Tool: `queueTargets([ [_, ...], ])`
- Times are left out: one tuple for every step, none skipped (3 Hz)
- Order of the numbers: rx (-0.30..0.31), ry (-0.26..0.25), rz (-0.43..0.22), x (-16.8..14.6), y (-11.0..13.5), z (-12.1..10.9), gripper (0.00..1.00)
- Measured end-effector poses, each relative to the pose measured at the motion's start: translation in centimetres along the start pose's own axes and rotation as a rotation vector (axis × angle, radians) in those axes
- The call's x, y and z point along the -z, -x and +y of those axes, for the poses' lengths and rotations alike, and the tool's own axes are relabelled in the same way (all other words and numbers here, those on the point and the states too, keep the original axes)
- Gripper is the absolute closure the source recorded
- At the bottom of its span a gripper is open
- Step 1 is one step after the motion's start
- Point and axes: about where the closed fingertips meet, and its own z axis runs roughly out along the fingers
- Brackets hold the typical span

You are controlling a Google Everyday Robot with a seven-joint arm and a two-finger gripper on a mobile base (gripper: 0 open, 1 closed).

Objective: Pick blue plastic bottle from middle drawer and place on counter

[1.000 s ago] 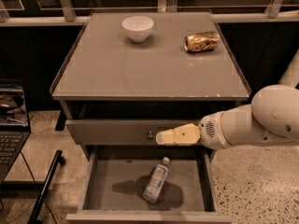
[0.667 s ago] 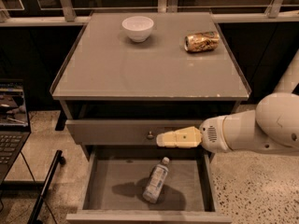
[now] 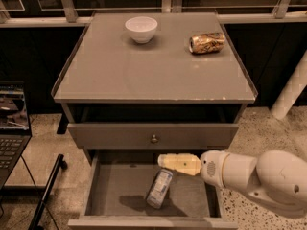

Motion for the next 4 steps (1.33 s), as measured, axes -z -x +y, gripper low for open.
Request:
queueTargets([
  [-0.022,-0.007,-0.053,-1.8,-1.1,-1.2,0.00],
  [-0.022,-0.007,-0.053,-1.7,-1.1,-1.2,0.00],
  [-0.010,-0.057,-0.052,-3.0,-1.8,-2.1,0.00],
  [0.036,-0.169,-0.034,-5.3,-3.6,-3.9,0.00],
])
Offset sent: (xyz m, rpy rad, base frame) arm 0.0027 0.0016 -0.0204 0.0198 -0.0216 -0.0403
